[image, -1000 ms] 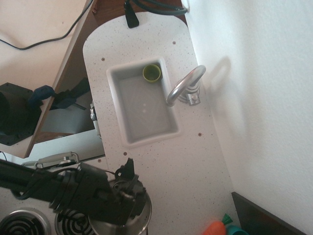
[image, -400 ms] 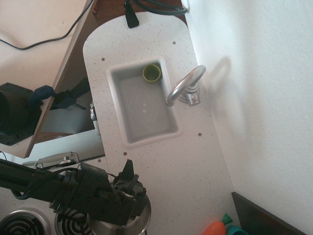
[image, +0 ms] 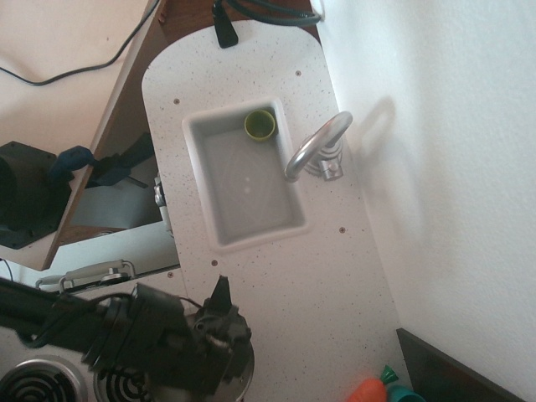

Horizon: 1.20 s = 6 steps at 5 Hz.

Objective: Pick up pot

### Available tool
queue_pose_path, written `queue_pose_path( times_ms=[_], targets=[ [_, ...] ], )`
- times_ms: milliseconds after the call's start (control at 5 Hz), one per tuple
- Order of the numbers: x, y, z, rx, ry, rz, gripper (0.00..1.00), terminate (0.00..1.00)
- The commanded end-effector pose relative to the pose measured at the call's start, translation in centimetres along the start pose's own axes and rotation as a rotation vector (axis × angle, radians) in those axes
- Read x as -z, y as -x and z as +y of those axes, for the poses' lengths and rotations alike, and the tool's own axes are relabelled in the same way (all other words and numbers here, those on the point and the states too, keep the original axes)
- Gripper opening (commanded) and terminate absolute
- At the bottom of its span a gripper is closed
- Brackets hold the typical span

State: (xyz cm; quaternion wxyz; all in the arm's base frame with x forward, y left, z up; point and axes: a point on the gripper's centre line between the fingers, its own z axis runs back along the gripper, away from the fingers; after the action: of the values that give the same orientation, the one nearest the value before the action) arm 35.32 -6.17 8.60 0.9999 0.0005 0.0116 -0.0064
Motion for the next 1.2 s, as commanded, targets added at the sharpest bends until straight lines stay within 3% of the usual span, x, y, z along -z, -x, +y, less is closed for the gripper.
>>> queue_pose_path(
  times_ms=[0,400,600,800,1000],
  targets=[
    [-4.3,-1.3,-1.9,0.075,-0.018,-0.125,0.00,0.00],
    [-5.3,-1.6,-2.2,0.076,-0.038,-0.152,0.00,0.00],
    [-6.9,-1.5,-2.5,0.085,-0.132,-0.225,0.00,0.00],
    [-10.0,-1.2,-4.1,0.128,-0.196,-0.381,0.00,0.00],
    [-10.5,-1.3,-4.6,0.137,-0.208,-0.397,0.00,0.00]
  ],
)
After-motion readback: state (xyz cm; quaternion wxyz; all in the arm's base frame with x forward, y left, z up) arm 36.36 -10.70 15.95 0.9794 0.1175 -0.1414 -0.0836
